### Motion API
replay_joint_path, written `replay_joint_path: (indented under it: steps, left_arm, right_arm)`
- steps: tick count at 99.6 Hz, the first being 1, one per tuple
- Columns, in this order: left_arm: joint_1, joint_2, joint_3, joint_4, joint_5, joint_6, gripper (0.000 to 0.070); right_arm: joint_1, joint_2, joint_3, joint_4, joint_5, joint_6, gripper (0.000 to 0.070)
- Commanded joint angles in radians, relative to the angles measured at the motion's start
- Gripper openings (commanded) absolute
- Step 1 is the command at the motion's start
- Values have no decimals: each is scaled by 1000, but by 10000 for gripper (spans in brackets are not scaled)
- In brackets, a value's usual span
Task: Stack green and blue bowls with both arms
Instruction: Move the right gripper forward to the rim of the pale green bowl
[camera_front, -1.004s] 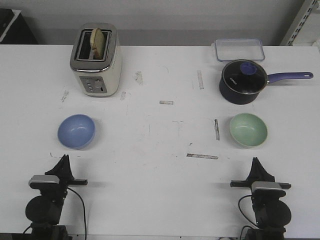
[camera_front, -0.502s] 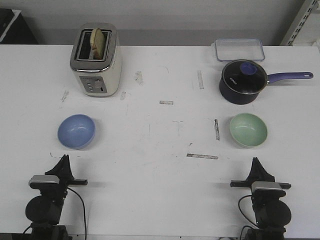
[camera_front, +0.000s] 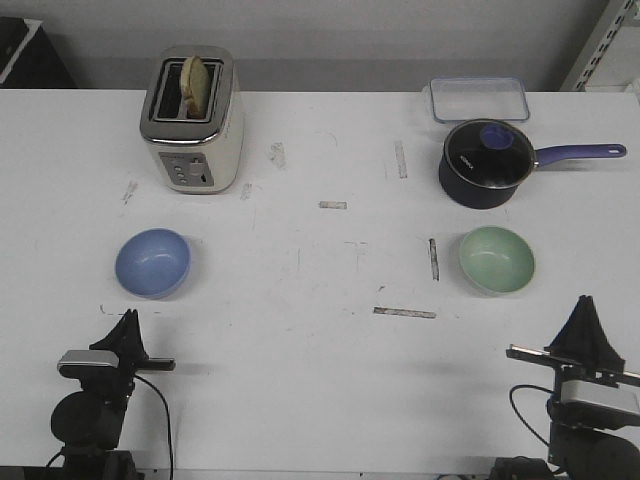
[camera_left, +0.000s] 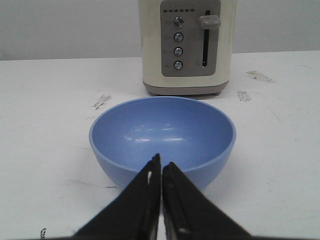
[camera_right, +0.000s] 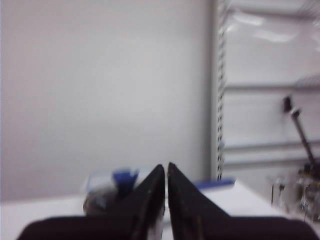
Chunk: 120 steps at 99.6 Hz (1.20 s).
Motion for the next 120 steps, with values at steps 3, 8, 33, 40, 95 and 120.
replay_joint_path:
  steps: [3, 8, 33, 40, 95, 120]
  left_arm:
    - [1, -2, -21, 11, 0, -2, 2]
    - [1, -2, -21, 11, -1, -2, 2]
    - [1, -2, -21, 11, 0, -1, 2]
    - [1, -2, -21, 11, 0, -2, 2]
    - [1, -2, -21, 11, 0, -2, 2]
    - [1, -2, -21, 11, 0, -2, 2]
  right_arm:
    - [0, 130, 151, -91, -2, -14, 1]
    - [1, 212, 240, -145, -6, -14, 3]
    - [-1, 636, 660, -445, -94, -21, 284]
    - [-2, 744, 750, -529, -116, -33, 294]
    - [-225, 1317, 891, -859, -319, -204, 506]
    - [-242, 1503, 889, -844, -320, -206, 451]
